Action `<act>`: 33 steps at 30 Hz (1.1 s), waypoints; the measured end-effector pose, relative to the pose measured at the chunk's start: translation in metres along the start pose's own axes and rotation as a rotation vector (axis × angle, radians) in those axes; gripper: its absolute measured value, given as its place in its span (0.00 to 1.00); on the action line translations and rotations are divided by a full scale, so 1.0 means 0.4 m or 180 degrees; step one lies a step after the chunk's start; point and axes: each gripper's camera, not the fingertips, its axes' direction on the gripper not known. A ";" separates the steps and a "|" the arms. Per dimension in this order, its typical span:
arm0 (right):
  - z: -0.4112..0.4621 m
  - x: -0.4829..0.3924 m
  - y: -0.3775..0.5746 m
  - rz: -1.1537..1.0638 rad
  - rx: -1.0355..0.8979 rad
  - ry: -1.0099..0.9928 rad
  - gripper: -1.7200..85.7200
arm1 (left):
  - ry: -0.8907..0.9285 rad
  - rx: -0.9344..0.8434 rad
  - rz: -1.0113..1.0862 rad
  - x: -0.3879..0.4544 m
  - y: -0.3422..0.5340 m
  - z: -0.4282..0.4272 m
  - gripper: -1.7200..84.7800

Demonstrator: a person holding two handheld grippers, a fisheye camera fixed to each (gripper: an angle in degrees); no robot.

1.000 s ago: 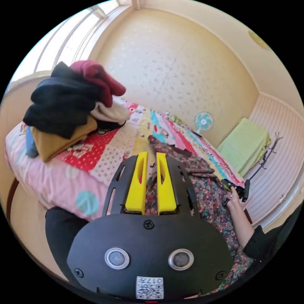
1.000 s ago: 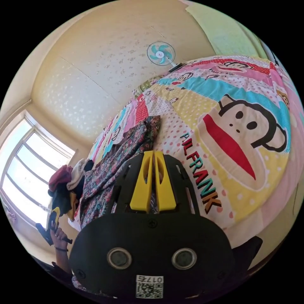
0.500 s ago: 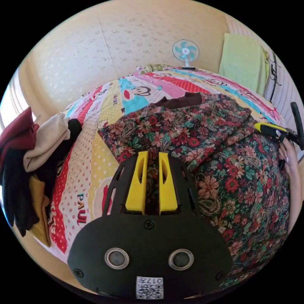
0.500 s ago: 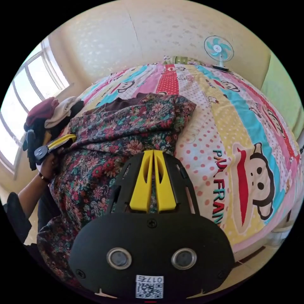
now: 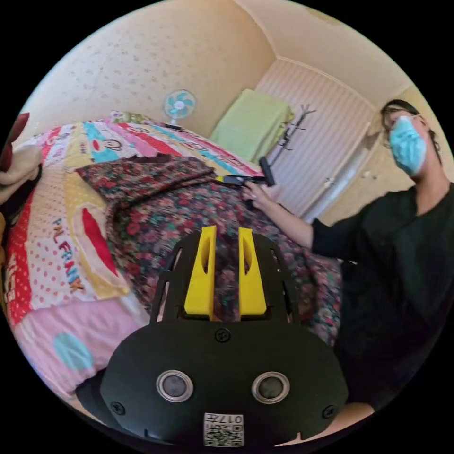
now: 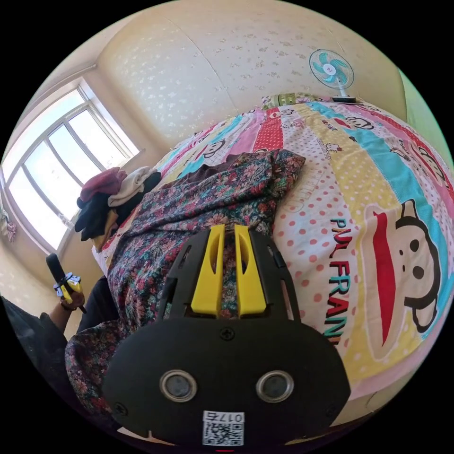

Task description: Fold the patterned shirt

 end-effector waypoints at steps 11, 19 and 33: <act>-0.267 -0.257 0.129 -0.0430 0.0002 -0.0236 0.13 | -0.0172 -0.1113 -0.0014 0.256 0.157 0.066 0.14; -0.526 -0.387 0.488 -0.1284 -0.1252 -0.1674 0.20 | 0.0258 0.0095 -0.0521 0.172 0.163 -0.090 0.04; -0.535 -0.638 0.599 -0.2685 -0.1203 -0.0309 0.07 | -0.0256 0.0920 -0.0010 0.292 0.015 -0.214 0.03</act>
